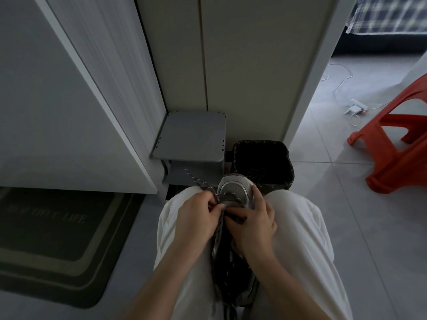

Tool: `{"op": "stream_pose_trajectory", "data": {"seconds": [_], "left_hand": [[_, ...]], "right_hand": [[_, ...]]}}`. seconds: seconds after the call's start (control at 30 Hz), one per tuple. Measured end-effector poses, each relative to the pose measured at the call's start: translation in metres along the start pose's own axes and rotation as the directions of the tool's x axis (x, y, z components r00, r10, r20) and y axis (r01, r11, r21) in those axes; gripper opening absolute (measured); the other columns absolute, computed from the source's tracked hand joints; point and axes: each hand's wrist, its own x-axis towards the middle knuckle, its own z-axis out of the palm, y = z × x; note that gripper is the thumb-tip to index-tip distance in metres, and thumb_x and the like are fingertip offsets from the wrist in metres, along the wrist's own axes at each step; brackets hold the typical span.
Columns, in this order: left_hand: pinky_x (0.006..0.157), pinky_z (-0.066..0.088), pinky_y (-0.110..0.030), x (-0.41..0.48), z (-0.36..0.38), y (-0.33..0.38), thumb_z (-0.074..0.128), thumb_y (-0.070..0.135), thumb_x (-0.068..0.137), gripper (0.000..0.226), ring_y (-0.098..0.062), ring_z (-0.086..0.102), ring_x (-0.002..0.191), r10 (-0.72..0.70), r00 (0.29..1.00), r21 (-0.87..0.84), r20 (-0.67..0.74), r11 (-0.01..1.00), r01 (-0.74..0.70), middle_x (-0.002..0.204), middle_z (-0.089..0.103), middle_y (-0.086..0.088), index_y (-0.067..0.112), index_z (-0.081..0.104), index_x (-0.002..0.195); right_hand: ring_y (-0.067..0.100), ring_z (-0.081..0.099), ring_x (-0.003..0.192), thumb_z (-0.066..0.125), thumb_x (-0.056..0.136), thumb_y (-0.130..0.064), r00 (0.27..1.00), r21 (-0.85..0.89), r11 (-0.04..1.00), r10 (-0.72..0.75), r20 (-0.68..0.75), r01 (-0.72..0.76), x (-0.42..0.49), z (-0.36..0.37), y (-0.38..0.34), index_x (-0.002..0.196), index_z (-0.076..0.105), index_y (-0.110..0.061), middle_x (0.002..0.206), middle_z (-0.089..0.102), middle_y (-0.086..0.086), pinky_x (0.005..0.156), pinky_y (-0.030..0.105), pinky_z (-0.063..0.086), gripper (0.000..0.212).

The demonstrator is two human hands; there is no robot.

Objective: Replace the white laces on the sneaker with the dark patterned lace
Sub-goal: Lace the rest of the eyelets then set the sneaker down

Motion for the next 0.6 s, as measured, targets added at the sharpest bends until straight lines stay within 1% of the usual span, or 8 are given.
{"op": "stream_pose_trajectory", "data": {"seconds": [0.17,0.23,0.27,0.3,0.37,0.43,0.5,0.6], "left_hand": [[0.063,0.034,0.004,-0.005,-0.003,-0.001,0.067,0.033,0.083,0.016,0.010,0.048,0.052,-0.009,1.000,-0.030,-0.015,1.000,0.008,0.055,0.048,0.019,0.019,0.065,0.075],[0.060,0.037,0.001,-0.007,-0.005,-0.003,0.066,0.030,0.081,0.012,0.009,0.056,0.066,0.006,0.996,-0.115,0.094,0.993,0.005,0.066,0.056,0.015,0.019,0.061,0.080],[0.059,0.039,-0.003,-0.008,-0.006,-0.004,0.065,0.030,0.080,0.015,0.003,0.058,0.071,0.011,0.982,-0.145,0.188,0.989,0.016,0.076,0.059,0.012,0.019,0.058,0.087],[0.056,0.039,-0.008,-0.011,-0.007,-0.004,0.063,0.032,0.077,0.023,-0.002,0.057,0.074,0.015,0.959,-0.130,0.283,0.991,0.023,0.083,0.059,0.010,0.021,0.053,0.094],[0.049,0.032,-0.011,-0.020,-0.006,-0.005,0.059,0.039,0.074,0.033,0.000,0.051,0.066,0.009,0.923,0.007,0.385,1.000,-0.013,0.079,0.053,0.011,0.025,0.042,0.099],[0.044,0.026,-0.012,-0.028,-0.005,-0.006,0.055,0.043,0.075,0.027,-0.001,0.046,0.055,-0.006,0.921,0.128,0.391,0.991,-0.048,0.066,0.049,0.009,0.025,0.041,0.090],[0.044,0.026,-0.016,-0.030,-0.001,-0.007,0.051,0.039,0.082,0.018,-0.004,0.046,0.054,-0.006,0.918,0.149,0.396,0.987,-0.058,0.063,0.049,0.008,0.023,0.043,0.082],[0.049,0.031,-0.020,-0.031,0.010,-0.008,0.045,0.033,0.091,0.016,-0.012,0.053,0.063,0.046,0.955,0.213,0.293,0.971,-0.112,0.070,0.054,0.005,0.018,0.053,0.090]], "right_hand": [[0.015,0.012,0.138,0.073,0.075,-0.036,0.998,-0.026,0.999,-0.040,-0.048,0.039,0.003,0.006,0.000,0.078,0.072,-0.041,0.154,0.018,-0.009,0.107,0.040,0.013,0.006],[0.018,0.010,0.139,0.071,0.077,-0.034,0.994,-0.081,0.993,-0.094,-0.049,0.090,0.004,0.006,0.001,0.081,0.072,-0.035,0.155,0.016,-0.004,0.106,0.036,0.009,0.004],[0.019,0.008,0.140,0.068,0.078,-0.033,0.989,-0.128,0.982,-0.142,-0.040,0.136,0.003,0.006,0.002,0.083,0.072,-0.032,0.156,0.015,-0.001,0.107,0.036,0.006,0.006],[0.022,0.007,0.141,0.066,0.080,-0.033,0.980,-0.183,0.964,-0.199,-0.026,0.192,0.003,0.005,0.004,0.084,0.071,-0.029,0.156,0.014,0.003,0.108,0.038,0.005,0.008],[0.027,0.007,0.141,0.061,0.082,-0.033,0.953,-0.317,0.902,-0.303,0.018,0.293,0.002,0.001,0.008,0.086,0.069,-0.024,0.155,0.018,0.010,0.112,0.045,0.002,0.012],[0.028,0.010,0.141,0.064,0.079,-0.032,0.923,-0.470,0.801,-0.372,0.094,0.371,0.001,-0.004,0.006,0.088,0.067,-0.021,0.152,0.027,0.013,0.112,0.054,0.002,0.014],[0.029,0.016,0.141,0.065,0.075,-0.030,0.900,-0.569,0.706,-0.401,0.170,0.422,0.003,-0.009,0.001,0.090,0.066,-0.020,0.148,0.033,0.013,0.110,0.057,0.004,0.017],[0.022,-0.004,0.143,0.045,0.088,-0.035,0.883,-0.514,0.719,-0.406,0.236,0.468,0.006,-0.019,0.002,0.104,0.058,-0.029,0.154,0.014,0.003,0.110,0.050,-0.017,0.022]]}}
